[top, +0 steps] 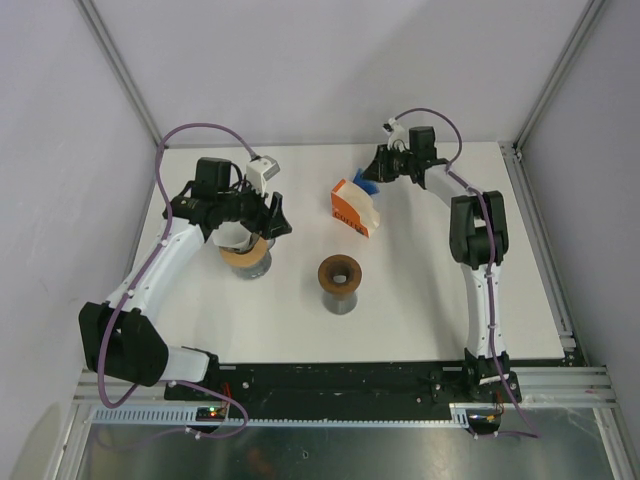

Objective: Place the coffee filter in the dripper

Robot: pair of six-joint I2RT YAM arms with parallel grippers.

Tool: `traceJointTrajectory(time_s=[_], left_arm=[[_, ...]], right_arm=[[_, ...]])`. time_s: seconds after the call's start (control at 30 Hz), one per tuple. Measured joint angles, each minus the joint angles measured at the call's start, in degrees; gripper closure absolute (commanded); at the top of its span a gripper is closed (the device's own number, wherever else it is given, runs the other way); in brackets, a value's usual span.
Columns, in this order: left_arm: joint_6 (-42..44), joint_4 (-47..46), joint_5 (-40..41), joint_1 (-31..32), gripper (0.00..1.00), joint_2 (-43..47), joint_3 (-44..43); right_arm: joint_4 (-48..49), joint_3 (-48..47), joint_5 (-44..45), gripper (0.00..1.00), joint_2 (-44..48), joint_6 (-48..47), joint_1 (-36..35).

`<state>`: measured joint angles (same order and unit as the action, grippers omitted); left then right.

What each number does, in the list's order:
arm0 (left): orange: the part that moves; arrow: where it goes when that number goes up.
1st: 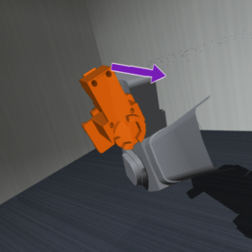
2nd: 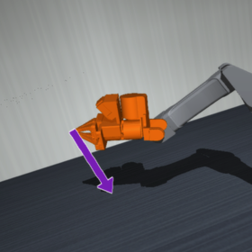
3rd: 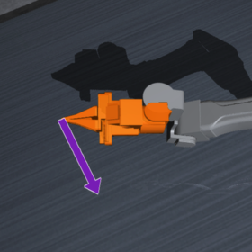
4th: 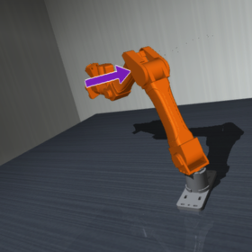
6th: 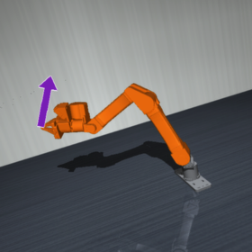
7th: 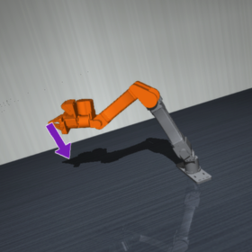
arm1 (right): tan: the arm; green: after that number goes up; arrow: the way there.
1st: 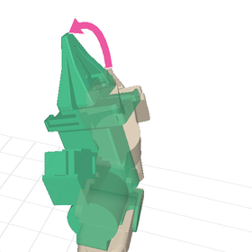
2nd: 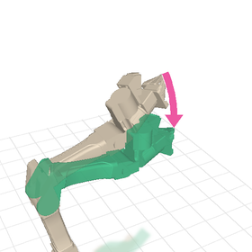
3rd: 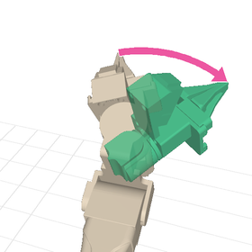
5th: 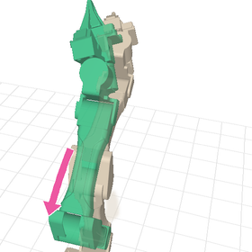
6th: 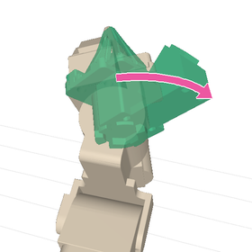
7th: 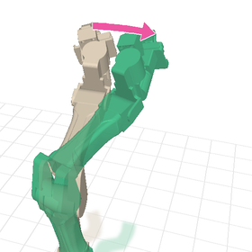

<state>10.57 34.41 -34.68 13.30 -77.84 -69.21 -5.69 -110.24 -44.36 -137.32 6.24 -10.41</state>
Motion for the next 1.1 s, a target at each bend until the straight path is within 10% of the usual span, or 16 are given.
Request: traceJointTrajectory(time_s=[0.37,0.67,1.1], left_arm=[[0.0,0.0,0.1,0.0,0.23,0.0,0.0],[0.0,0.1,0.0,0.0,0.22,0.0,-0.7],[-4.6,0.3,-3.3,1.2,0.01,1.5,-18.7]], right_arm=[[2.2,11.1,5.4,1.00,8.8,-0.6,0.2],[-5.2,18.1,22.8,1.00,34.3,-21.3,-1.5],[-11.1,32.7,46.4,1.00,58.4,-59.0,-35.9]])
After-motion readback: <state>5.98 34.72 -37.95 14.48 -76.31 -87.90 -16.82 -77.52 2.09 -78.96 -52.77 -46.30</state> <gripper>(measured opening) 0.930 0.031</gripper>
